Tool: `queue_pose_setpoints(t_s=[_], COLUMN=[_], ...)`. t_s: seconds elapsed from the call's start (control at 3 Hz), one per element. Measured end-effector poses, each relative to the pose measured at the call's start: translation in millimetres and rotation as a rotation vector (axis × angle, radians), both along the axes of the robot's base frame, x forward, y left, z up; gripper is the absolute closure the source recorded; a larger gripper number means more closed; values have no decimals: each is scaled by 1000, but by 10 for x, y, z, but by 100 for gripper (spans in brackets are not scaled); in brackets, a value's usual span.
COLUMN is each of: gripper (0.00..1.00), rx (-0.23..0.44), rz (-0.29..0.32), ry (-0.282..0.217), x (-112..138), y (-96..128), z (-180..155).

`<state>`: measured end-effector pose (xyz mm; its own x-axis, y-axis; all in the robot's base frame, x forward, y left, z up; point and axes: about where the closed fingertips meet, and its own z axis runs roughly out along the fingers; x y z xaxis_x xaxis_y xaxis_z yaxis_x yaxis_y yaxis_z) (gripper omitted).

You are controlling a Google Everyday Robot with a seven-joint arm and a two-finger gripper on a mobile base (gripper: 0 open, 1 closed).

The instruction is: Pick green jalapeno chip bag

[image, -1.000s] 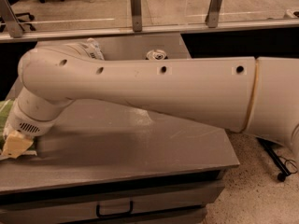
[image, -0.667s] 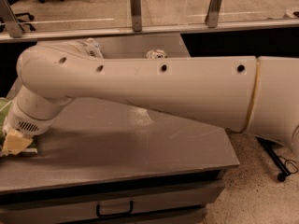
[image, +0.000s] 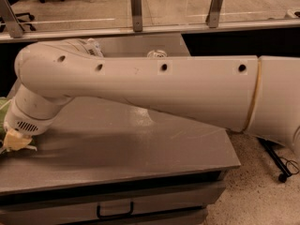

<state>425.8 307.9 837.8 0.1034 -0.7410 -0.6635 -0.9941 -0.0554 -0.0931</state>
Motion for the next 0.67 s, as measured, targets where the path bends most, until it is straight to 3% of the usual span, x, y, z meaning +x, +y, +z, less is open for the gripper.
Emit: queue_pose_setpoints(t_s=[0.33, 0.67], gripper=[100, 100], rx=[51, 235], rz=[-3, 14], ry=[7, 85], x=[32, -56], y=[-142, -168], z=[49, 137])
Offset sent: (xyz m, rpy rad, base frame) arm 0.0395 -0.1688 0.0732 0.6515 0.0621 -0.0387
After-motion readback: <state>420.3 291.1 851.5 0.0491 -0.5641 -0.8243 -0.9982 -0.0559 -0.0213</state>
